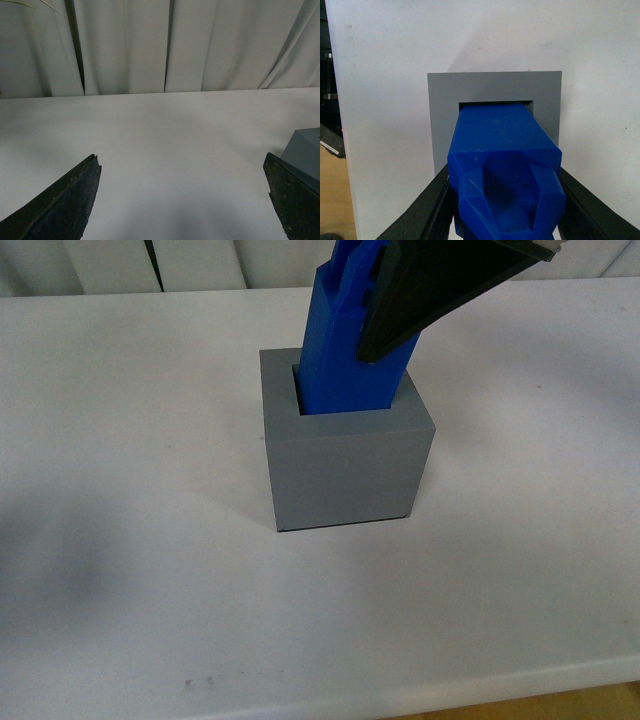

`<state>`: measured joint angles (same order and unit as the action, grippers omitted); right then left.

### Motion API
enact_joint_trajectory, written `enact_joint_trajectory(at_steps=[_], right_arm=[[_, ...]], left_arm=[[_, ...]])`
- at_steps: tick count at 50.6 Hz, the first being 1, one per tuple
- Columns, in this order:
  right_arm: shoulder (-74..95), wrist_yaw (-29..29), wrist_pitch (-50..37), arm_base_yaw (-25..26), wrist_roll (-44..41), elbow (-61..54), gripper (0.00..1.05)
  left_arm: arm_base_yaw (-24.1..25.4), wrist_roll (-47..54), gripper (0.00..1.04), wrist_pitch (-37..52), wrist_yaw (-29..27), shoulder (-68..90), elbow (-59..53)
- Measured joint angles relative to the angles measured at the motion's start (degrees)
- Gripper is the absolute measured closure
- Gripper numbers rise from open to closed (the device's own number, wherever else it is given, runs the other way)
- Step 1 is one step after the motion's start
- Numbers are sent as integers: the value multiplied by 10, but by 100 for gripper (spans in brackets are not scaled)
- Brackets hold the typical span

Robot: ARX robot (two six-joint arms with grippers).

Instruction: Insert blue part into gray base

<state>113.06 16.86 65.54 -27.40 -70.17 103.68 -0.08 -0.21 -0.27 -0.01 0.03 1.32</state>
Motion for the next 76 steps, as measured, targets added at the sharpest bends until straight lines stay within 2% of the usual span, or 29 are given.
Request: enact_joint_trajectory(at_steps=[7,17,23,26,33,43,53,59,63,68,76], right_arm=[[0,1,-1,0,0,-1,56],[0,28,0,1,11,3,20],[-2,43,0,5,15,8,5],[-7,65,-1,12,17,8,8],[-40,109,-43,40,42,5,7],[-139,190,-132,104,94,-89,7],[-239,270,-268,196,173,-237,7],[-298,322,-418,278,272,-360,7],[-318,329,-534,320,350,-434,7],[-319,330,-554,328,387,-449,7],[-322,332,-556,325,400,-449,7]], left_arm=[[0,0,6,0,0,0,0],[0,0,6,0,0,0,0],[0,0,6,0,0,0,0],[0,0,6,0,0,0,0],[0,0,6,0,0,0,0],[0,0,6,0,0,0,0],[0,0,6,0,0,0,0],[0,0,6,0,0,0,0],[0,0,6,0,0,0,0],[0,0,6,0,0,0,0],[0,0,6,0,0,0,0]])
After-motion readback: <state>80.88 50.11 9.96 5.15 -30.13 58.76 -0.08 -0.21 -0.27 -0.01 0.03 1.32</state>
